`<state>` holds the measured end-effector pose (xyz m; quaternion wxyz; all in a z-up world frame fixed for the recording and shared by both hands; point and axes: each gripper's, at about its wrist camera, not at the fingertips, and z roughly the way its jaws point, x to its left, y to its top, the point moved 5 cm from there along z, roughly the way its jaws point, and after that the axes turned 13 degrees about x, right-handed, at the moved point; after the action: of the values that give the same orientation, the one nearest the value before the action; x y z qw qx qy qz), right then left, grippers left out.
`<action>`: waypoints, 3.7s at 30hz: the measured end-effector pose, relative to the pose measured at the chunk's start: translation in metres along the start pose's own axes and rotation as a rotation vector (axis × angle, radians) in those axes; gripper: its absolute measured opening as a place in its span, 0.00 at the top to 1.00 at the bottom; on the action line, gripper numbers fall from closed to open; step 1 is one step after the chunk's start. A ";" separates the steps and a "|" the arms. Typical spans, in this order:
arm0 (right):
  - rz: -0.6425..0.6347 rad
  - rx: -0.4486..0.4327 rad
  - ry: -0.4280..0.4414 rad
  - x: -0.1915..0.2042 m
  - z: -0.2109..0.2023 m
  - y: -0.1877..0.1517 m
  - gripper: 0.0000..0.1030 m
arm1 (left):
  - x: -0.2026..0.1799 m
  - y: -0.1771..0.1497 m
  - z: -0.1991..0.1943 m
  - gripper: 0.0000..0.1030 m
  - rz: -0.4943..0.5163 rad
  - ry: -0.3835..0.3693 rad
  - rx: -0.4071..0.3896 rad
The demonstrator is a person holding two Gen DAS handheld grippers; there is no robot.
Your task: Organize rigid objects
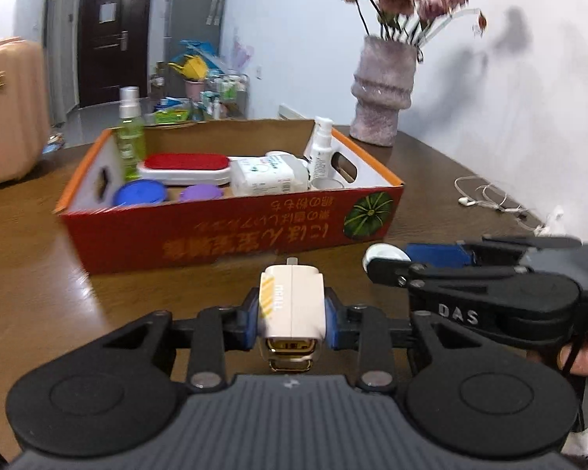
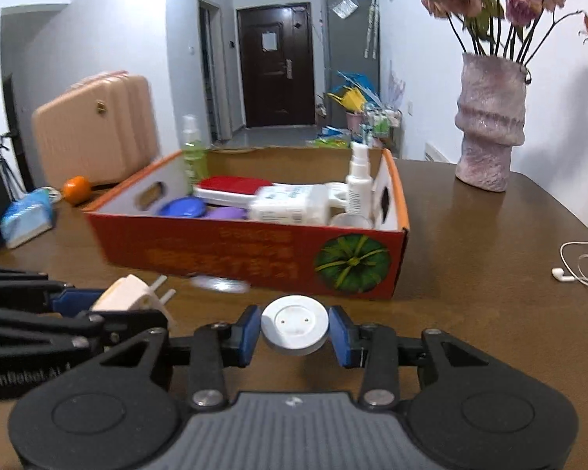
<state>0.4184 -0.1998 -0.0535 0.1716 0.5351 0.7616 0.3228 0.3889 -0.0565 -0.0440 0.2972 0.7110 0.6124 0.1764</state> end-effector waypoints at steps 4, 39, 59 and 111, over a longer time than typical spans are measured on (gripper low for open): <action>-0.024 -0.027 0.019 0.022 -0.047 -0.032 0.63 | 0.001 -0.035 -0.056 0.69 -0.050 0.027 -0.040; -0.069 -0.140 0.010 0.059 -0.145 -0.066 0.63 | 0.011 -0.100 -0.168 0.69 -0.075 0.050 -0.193; 0.048 0.180 0.095 -0.038 0.086 0.125 0.63 | 0.059 0.138 0.090 0.69 -0.036 -0.083 0.158; 0.031 -0.256 -0.056 0.094 -0.193 -0.176 0.37 | 0.005 -0.207 -0.227 0.03 -0.076 0.231 -0.337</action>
<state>0.1425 -0.2108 -0.0230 0.2545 0.5294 0.7007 0.4050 0.0916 0.0105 -0.0037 0.3460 0.6026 0.6308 0.3452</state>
